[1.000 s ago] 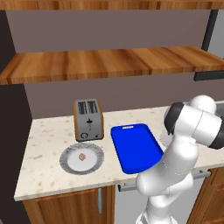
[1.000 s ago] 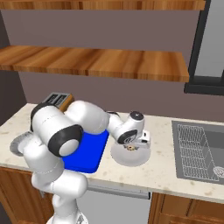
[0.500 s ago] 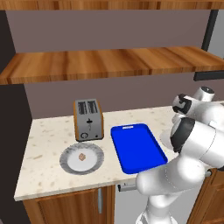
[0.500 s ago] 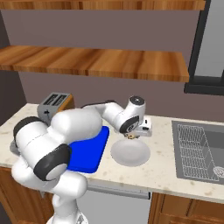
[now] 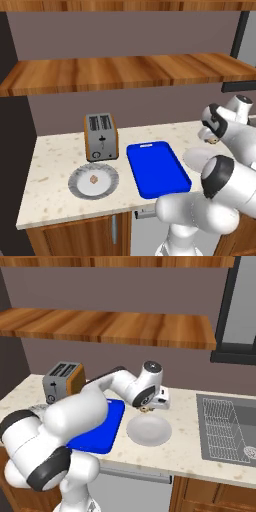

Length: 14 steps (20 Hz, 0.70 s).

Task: Move the dessert items from the plates to the tray.

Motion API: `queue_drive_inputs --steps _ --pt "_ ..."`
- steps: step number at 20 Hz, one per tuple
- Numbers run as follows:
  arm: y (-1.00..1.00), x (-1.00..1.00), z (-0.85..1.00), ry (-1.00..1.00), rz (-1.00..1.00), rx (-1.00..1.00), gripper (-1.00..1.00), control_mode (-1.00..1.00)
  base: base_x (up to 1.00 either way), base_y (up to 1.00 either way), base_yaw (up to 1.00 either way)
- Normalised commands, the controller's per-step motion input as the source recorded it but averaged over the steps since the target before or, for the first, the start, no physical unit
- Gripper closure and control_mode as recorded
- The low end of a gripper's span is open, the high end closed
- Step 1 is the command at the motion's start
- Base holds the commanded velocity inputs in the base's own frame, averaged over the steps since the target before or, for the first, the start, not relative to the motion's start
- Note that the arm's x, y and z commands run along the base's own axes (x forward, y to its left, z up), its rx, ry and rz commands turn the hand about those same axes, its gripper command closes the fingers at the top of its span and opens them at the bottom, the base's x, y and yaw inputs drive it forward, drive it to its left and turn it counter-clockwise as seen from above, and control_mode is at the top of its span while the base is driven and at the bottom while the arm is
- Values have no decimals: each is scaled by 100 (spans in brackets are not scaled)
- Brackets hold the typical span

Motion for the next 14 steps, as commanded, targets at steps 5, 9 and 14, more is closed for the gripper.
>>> queue_drive_inputs --steps 5,9,14 --pt "60 -30 0 -6 0 1 100 -100 0 0 0" --pt "76 -17 1 0 0 0 100 -100 0 0 0" --pt "77 -6 5 0 0 0 100 -100 0 0 0"
